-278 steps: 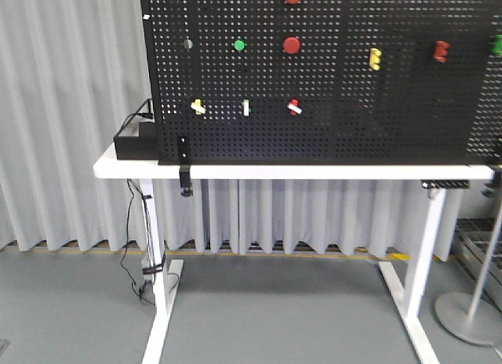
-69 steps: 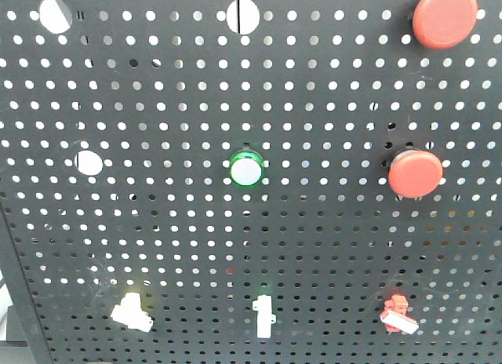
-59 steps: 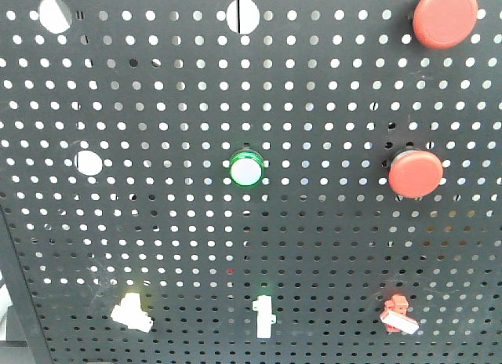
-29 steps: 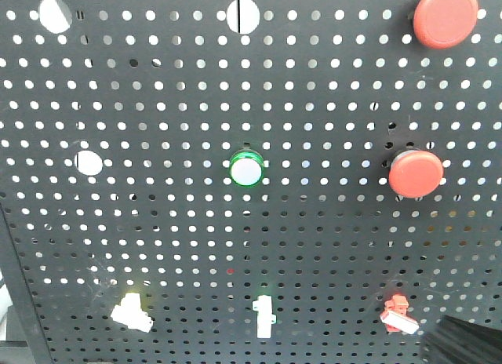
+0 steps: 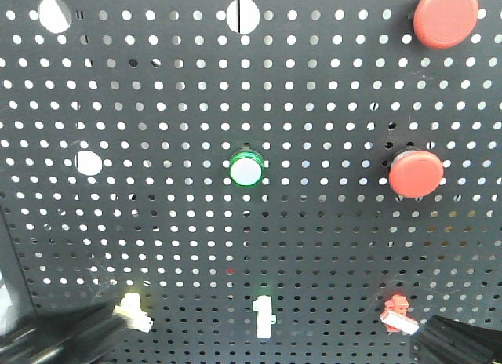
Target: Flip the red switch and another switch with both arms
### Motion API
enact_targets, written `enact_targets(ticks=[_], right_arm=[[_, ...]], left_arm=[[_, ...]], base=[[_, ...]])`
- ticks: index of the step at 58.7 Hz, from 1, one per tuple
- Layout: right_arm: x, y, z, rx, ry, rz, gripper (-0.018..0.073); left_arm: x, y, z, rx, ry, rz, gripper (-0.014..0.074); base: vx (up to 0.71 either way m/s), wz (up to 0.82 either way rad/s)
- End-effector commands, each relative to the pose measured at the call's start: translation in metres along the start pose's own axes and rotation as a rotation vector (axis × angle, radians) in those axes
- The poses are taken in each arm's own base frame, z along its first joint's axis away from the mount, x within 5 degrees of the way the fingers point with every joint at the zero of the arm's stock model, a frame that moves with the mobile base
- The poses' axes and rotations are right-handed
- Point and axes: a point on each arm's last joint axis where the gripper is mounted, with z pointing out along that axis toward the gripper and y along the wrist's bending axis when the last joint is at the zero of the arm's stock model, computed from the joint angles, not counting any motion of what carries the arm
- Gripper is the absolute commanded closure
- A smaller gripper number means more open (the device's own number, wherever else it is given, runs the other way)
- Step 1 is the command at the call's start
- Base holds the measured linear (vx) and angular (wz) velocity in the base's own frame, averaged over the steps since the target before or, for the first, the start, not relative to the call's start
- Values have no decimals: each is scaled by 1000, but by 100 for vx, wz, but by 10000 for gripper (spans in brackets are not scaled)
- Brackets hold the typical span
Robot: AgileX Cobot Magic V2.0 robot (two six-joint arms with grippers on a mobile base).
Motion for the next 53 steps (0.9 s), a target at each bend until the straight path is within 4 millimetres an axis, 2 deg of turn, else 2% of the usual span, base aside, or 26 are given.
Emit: enact_targets(ticks=[1, 12, 18, 34, 46, 53], right_arm=[[-17, -1, -1, 3, -93, -1, 566], [-13, -1, -1, 3, -50, -1, 566], [-11, -1, -1, 3, -33, -1, 566], [-11, -1, -1, 3, -32, -1, 566], [-10, -1, -1, 3, -20, -3, 566], [-9, -1, -1, 3, -12, -3, 566]], left_arm=[[-19, 4, 5, -16, -108, -7, 594], [-17, 26, 5, -120, -102, -131, 594], [-8, 35, 4, -162, -43, -171, 594], [16, 35, 1, -177, 35, -202, 594], [17, 32, -14, -175, 3, -199, 594], [16, 30, -29, -175, -43, -195, 594]], base=[[0, 0], [0, 0], [0, 0], [0, 0], [0, 0], [0, 0]])
